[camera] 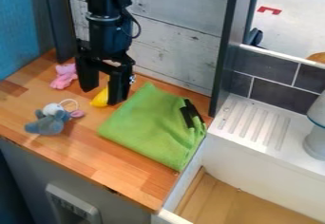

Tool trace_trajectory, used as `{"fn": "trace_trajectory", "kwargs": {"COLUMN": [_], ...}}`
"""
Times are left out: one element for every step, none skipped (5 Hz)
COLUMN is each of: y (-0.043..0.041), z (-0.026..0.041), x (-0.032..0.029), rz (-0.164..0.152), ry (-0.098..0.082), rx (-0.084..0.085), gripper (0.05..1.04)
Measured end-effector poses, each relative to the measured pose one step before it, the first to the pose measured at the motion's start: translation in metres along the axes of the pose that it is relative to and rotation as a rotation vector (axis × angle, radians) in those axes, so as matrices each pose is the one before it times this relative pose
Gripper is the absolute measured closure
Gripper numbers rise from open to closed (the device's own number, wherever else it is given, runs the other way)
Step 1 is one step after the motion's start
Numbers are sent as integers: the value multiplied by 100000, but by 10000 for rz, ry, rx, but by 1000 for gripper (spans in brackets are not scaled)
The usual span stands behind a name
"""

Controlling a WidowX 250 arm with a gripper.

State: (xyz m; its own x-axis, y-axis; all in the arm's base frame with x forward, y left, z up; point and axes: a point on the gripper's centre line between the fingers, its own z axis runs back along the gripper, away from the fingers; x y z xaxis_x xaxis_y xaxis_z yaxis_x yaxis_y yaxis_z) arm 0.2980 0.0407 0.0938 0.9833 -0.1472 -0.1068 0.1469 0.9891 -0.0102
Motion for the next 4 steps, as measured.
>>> {"fn": "trace_trajectory", "kwargs": {"y": [-71, -10, -958, -1114], "z": [-1025, -804, 4, -722], "x": [-181, 1411, 1828, 1130], "rz": [-7, 600, 354, 183], "ry": [310, -1084, -1187, -284], "rx": [-87, 88, -618, -218], "gripper": [80, 80, 80, 80]}}
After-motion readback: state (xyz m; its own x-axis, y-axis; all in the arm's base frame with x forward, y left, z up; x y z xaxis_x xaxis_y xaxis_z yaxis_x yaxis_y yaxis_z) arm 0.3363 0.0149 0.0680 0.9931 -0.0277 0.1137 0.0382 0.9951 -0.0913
